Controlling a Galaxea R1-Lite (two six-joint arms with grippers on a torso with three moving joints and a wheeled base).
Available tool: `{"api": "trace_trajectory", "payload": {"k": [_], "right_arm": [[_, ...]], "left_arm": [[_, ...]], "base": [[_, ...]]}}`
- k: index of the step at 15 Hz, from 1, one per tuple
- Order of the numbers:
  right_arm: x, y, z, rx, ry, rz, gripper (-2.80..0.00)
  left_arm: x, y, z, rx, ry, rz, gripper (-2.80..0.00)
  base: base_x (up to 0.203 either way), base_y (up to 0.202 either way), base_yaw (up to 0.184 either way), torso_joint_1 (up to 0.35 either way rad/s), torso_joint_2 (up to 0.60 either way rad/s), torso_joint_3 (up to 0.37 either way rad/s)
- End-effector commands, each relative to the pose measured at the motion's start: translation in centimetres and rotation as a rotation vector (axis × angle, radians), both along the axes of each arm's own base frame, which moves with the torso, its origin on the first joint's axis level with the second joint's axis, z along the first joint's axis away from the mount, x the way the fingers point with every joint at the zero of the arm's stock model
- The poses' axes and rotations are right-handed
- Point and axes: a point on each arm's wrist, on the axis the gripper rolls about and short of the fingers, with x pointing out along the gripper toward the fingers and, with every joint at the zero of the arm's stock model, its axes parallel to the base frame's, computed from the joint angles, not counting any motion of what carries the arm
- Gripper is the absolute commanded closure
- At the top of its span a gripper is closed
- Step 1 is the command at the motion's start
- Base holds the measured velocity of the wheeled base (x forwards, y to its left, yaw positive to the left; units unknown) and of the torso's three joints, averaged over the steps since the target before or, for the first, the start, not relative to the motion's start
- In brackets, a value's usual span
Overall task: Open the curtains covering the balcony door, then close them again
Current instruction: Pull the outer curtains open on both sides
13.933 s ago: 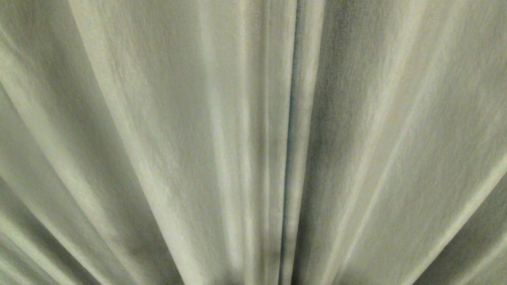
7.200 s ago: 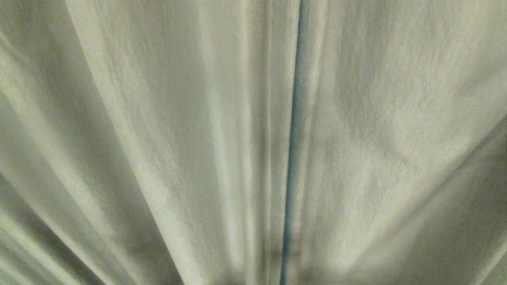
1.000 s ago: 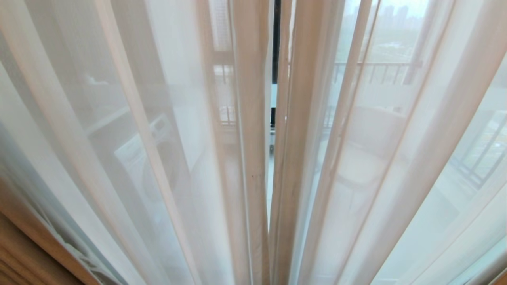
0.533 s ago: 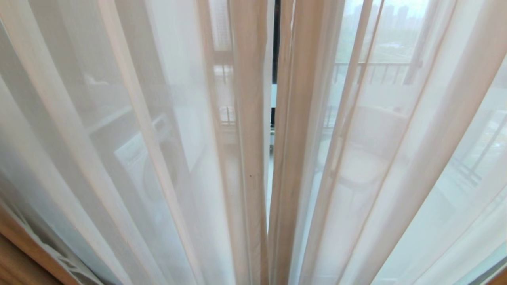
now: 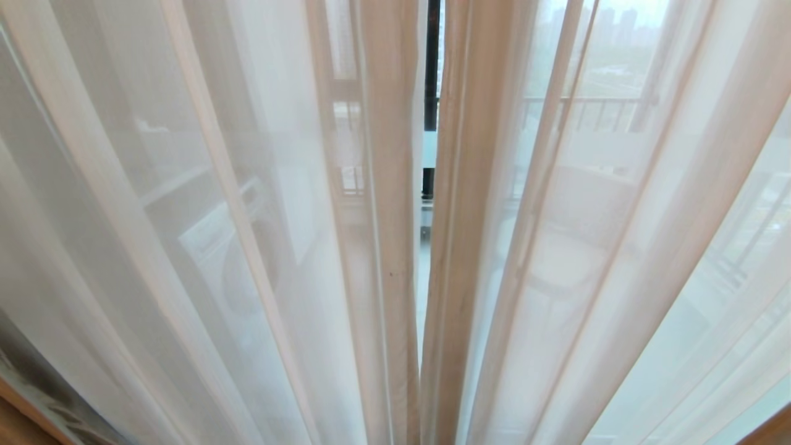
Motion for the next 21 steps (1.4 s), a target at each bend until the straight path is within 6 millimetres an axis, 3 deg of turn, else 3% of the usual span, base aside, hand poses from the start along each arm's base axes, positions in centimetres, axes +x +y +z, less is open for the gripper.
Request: {"api": "trace_trajectory", "payload": {"k": [1, 6, 11, 21], "right_arm": [[-1.0, 0.0, -1.2, 0.003, 0.002, 0.012, 0.00], [-3.2, -0.1, -3.6, -0.003, 0.066, 0.001, 0.00], [-5.6, -0.1, -5.9, 0.013, 0.018, -0.013, 0.00], [-5.5, -0.1, -5.9, 0.031, 0.003, -0.011, 0.00]], "left_arm": [[0.0, 0.0, 0.0, -0.001, -0.001, 0.000, 0.00], [0.0, 0.0, 0.0, -0.002, -0.001, 0.000, 0.00], [0.0, 0.0, 0.0, -0.002, -0.001, 0.000, 0.00], [0.0, 0.0, 0.0, -0.001, -0.001, 0.000, 0.00]], "base": [[0.000, 0.000, 0.000, 0.000, 0.00, 0.000], [0.000, 0.000, 0.000, 0.000, 0.00, 0.000], [0.000, 0.000, 0.000, 0.000, 0.00, 0.000], [0.000, 0.000, 0.000, 0.000, 0.00, 0.000]]}}
